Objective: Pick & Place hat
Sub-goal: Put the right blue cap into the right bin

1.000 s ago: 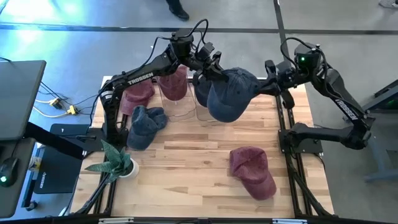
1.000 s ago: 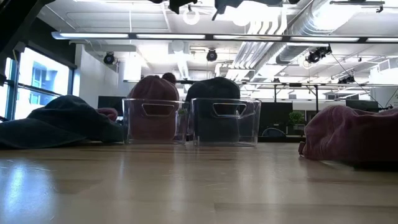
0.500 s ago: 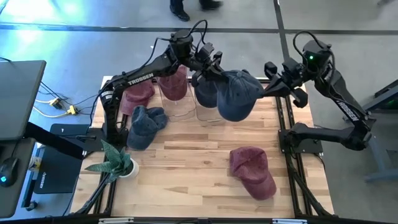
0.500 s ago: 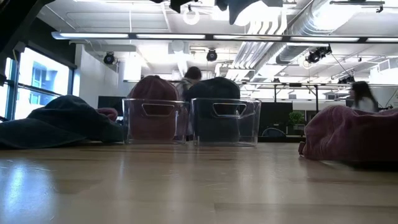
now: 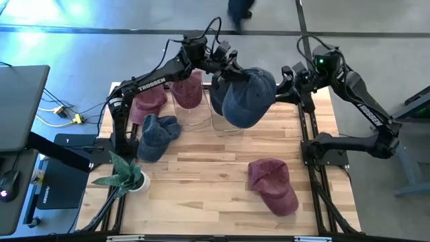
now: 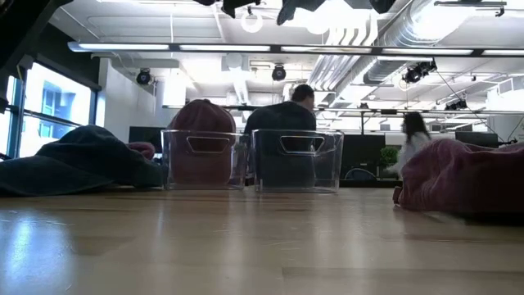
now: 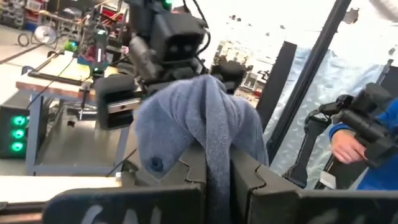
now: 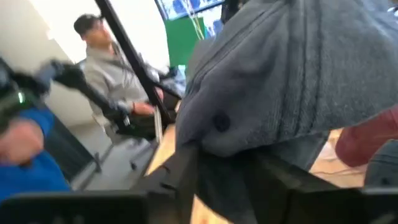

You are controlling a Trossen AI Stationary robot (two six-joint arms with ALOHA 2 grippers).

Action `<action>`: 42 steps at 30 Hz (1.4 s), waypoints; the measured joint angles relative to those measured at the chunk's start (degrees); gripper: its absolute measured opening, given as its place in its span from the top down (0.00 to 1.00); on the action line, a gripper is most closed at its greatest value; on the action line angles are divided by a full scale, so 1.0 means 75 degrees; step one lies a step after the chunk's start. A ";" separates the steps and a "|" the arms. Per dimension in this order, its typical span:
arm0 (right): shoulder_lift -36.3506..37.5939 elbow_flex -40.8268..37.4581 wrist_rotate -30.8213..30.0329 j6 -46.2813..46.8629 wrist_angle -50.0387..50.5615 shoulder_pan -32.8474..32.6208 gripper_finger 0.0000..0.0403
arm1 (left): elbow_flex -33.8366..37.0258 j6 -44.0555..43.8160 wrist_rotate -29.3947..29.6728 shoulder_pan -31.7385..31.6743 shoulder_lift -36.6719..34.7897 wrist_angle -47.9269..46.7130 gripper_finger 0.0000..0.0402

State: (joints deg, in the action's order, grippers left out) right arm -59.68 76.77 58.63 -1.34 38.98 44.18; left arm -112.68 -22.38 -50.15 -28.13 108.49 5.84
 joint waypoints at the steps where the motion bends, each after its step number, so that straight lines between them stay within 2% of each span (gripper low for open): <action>1: 0.0006 0.0000 -0.0037 -0.0433 0.0241 0.0000 0.65 | 0.0000 -0.0035 0.0006 -0.0020 0.0000 -0.0031 0.97; 4: 0.0012 0.0000 -0.0405 -0.1741 0.0835 -0.0074 0.58 | 0.0000 -0.0051 0.0003 -0.0149 0.0000 -0.0027 0.97; 7: 0.0009 0.0000 -0.1112 -0.2444 0.0976 -0.0314 0.59 | 0.0006 -0.0051 -0.0029 -0.0218 0.0006 -0.0038 0.97; 9: 0.0009 0.0000 -0.1379 -0.2668 0.0878 -0.0514 0.64 | 0.0006 -0.0065 -0.0171 -0.0258 0.0005 -0.0010 0.97; 12: 0.0010 0.0000 -0.1664 -0.2664 0.0828 -0.0693 0.78 | 0.0006 -0.0084 -0.0213 -0.0269 0.0003 -0.0014 0.97; 15: 0.0025 0.0000 -0.2524 -0.1763 0.0855 -0.0651 0.91 | 0.0006 -0.0086 -0.0417 -0.0254 0.0003 0.0072 0.97; 17: 0.0106 0.0000 -0.2976 -0.1398 0.0935 -0.0474 0.95 | 0.0003 -0.0088 -0.0468 -0.0254 0.0000 0.0083 0.97; 19: 0.0245 0.0000 -0.3028 -0.1208 0.1050 -0.0277 0.95 | 0.0003 -0.0089 -0.0412 -0.0249 0.0000 0.0059 0.97; 23: 0.0433 0.0006 -0.2989 -0.0677 0.1351 0.0114 0.83 | 0.0003 -0.0092 -0.0243 -0.0306 0.0000 0.0055 0.97; 28: 0.0478 -0.0013 -0.2888 -0.0310 0.1959 0.0374 0.56 | -0.0003 -0.0093 0.0197 -0.0413 0.0000 0.0040 0.97; 31: 0.0605 -0.0692 -0.2622 -0.0122 0.2025 0.0388 0.41 | -0.0003 0.0001 0.0778 -0.0506 0.0000 0.0077 0.97; 33: 0.0805 -0.1562 -0.2448 0.0239 0.1478 0.0388 0.34 | -0.0003 0.0001 0.1027 -0.0515 0.0000 0.0184 0.97; 35: 0.1065 -0.2512 -0.2268 0.0855 0.0194 0.0381 0.31 | -0.0003 0.0028 0.1347 -0.0513 -0.0003 0.0277 0.97; 38: 0.1382 -0.3827 -0.1886 0.2227 -0.2653 0.0217 0.31 | -0.0003 0.0123 0.1661 -0.0499 0.0000 0.0631 0.97; 42: 0.1450 -0.5089 -0.2528 0.4111 -0.6704 -0.0110 0.34 | -0.0012 0.0088 0.2129 -0.0480 -0.0006 0.1474 0.97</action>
State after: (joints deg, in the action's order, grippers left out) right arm -48.80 38.61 39.67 29.49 -11.30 43.36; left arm -112.77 -21.71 -34.18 -31.74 108.44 16.90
